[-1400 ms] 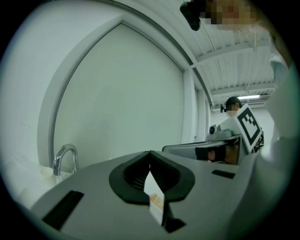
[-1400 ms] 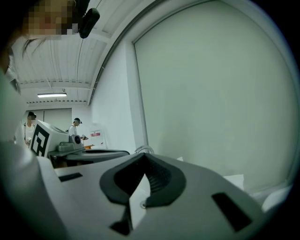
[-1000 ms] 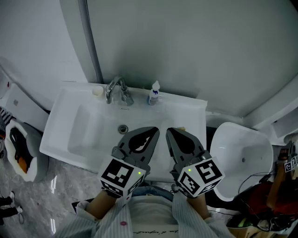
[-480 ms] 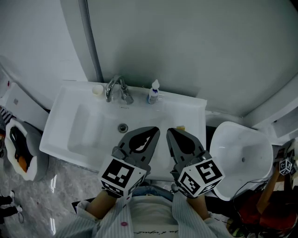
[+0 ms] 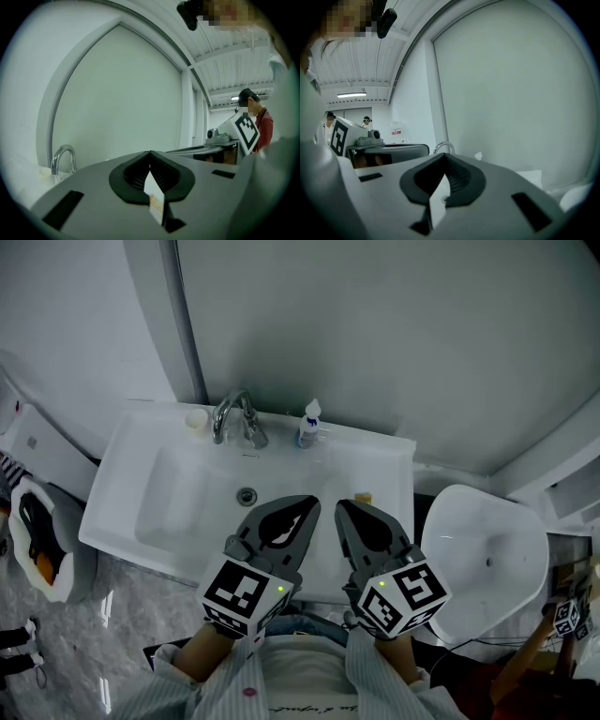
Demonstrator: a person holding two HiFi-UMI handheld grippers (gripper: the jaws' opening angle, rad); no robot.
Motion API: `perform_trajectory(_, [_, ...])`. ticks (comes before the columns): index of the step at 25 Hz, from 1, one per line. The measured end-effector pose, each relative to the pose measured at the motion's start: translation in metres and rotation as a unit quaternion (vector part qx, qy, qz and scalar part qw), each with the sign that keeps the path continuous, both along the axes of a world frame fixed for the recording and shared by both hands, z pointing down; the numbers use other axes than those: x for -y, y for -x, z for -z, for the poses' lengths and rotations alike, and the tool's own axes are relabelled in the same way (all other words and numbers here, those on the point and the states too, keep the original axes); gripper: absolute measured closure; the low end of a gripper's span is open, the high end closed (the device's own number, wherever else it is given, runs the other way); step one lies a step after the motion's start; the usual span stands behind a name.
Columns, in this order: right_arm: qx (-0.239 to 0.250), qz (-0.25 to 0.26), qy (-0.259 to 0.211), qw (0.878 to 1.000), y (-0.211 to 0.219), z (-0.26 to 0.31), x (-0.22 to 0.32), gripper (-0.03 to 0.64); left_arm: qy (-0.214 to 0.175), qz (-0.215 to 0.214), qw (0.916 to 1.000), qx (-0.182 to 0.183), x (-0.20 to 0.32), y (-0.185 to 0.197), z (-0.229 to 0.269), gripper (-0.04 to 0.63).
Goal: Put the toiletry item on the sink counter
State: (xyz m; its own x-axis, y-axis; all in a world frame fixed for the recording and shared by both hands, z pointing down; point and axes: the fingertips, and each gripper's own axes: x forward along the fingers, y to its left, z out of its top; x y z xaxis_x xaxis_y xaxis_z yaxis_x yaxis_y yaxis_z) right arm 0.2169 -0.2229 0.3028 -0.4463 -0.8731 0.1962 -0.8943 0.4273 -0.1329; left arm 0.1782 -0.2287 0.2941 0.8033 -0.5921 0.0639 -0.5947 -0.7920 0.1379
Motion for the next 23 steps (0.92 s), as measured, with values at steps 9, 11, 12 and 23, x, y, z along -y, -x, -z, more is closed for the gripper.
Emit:
perform_trajectory(9, [0.002, 0.001, 0.01, 1.0, -0.002, -0.007, 0.001, 0.607, 0.002, -0.002, 1.0, 0.002, 0.0, -0.003, -0.003, 0.58])
perform_trajectory(11, [0.002, 0.001, 0.011, 1.0, -0.002, -0.008, 0.002, 0.607, 0.002, -0.003, 1.0, 0.003, 0.001, -0.004, -0.003, 0.579])
perform_trajectory(12, [0.002, 0.002, 0.012, 1.0, -0.002, -0.009, 0.002, 0.607, 0.002, -0.004, 1.0, 0.003, 0.001, -0.004, -0.004, 0.58])
perform_trajectory(23, [0.005, -0.001, 0.022, 1.0, -0.006, -0.014, 0.007, 0.607, 0.007, -0.003, 1.0, 0.004, 0.007, -0.007, -0.004, 0.58])
